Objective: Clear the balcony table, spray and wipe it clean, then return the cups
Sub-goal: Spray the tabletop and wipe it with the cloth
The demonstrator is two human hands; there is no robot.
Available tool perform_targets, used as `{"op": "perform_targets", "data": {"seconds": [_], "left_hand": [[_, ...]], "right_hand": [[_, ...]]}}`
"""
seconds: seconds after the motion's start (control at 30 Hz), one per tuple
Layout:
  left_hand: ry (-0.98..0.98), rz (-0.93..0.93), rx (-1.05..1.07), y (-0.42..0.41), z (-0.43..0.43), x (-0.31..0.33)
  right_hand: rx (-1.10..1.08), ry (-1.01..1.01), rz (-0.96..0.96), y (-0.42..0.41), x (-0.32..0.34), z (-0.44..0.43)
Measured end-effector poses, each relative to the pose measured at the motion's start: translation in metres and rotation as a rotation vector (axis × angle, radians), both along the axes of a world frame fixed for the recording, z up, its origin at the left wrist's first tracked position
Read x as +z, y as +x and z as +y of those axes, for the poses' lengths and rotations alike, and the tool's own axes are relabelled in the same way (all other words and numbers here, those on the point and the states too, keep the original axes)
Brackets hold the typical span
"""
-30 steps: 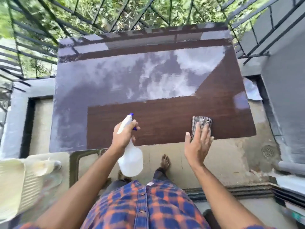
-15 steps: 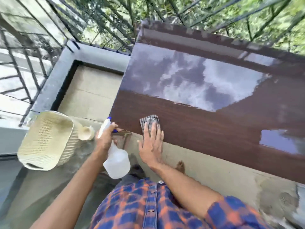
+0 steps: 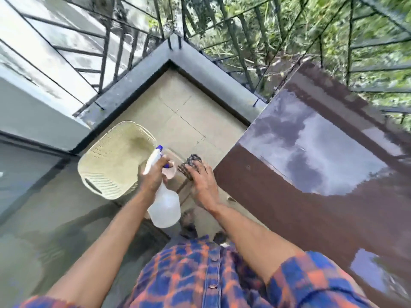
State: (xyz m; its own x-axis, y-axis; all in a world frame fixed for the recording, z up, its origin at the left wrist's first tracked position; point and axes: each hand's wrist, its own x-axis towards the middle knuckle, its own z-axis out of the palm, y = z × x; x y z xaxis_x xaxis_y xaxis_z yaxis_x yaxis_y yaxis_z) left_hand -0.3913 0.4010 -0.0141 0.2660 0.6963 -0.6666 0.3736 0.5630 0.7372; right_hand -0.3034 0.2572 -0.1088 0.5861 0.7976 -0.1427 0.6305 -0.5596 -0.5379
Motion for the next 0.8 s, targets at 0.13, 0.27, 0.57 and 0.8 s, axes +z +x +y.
{"op": "perform_targets", "data": {"seconds": [0.13,0.27,0.57,0.8], "left_hand": [[0.018,0.020,0.107,-0.015,0.011,0.000],[0.025,0.035,0.269,-0.039,0.021,0.005],[0.188,0.029,0.662,-0.071,0.080,0.026],[0.519,0.179,0.389,-0.084,0.148,-0.019]], "right_hand": [[-0.142,-0.066,0.406,0.009,0.020,0.038],[-0.452,-0.044,0.877,0.020,0.024,0.061],[-0.281,-0.085,1.132,0.037,0.038,0.138],[0.262,-0.391,0.886,0.023,0.019,0.243]]}}
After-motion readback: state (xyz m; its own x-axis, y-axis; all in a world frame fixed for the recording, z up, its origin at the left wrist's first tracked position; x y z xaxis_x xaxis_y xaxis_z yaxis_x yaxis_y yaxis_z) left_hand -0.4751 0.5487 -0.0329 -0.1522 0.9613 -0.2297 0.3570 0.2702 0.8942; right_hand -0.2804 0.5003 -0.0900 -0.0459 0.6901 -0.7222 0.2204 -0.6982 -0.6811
